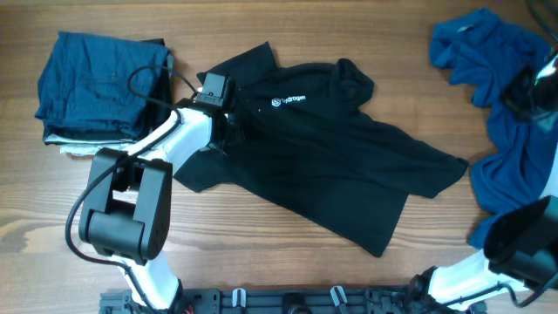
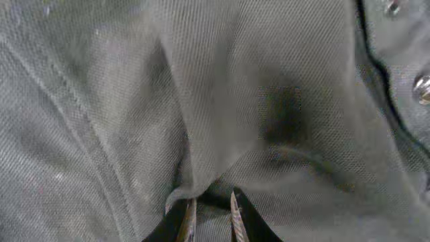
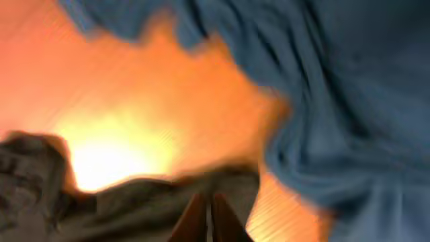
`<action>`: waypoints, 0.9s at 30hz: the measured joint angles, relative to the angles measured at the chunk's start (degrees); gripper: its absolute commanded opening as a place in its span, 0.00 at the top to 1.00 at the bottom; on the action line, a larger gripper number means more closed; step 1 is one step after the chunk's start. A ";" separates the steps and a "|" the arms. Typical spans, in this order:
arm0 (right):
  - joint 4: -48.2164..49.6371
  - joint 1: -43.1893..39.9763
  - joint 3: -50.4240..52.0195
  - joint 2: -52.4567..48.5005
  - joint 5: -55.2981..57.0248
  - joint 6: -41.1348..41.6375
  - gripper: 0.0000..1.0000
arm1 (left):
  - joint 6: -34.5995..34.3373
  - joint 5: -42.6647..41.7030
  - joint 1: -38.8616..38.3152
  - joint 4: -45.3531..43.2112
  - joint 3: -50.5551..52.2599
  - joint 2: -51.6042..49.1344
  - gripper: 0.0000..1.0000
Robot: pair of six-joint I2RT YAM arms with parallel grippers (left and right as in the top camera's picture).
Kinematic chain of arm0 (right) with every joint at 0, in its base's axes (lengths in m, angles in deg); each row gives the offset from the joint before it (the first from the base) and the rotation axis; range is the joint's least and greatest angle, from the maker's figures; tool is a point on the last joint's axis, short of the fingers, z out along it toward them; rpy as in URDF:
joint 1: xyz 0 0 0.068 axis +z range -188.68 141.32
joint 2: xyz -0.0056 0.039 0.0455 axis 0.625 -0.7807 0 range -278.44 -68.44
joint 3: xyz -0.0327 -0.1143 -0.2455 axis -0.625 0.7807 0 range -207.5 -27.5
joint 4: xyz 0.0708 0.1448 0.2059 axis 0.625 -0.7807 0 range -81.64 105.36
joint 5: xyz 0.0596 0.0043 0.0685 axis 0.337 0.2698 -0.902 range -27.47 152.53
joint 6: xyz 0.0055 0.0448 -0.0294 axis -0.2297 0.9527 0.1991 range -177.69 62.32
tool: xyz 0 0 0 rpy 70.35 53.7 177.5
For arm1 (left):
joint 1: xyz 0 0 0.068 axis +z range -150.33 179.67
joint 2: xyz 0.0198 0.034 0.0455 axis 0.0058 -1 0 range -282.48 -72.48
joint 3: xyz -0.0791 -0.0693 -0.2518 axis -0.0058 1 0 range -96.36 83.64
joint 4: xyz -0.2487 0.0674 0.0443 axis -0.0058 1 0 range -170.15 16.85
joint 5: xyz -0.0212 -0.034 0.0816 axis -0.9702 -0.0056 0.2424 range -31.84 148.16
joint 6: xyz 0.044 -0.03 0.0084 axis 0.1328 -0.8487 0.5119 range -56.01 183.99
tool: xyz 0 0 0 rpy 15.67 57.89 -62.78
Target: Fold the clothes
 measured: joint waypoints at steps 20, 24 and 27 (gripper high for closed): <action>25.40 -16.70 41.72 0.07 9.07 22.91 0.96 | 0.00 0.44 0.11 -1.51 0.28 -0.02 0.87; 31.19 -23.47 41.90 0.17 11.06 23.10 0.96 | 0.00 0.42 0.11 -1.51 0.28 -0.02 0.88; 36.70 -27.10 41.92 0.13 9.25 21.92 0.96 | 0.00 0.42 0.11 -1.55 0.28 -0.02 0.90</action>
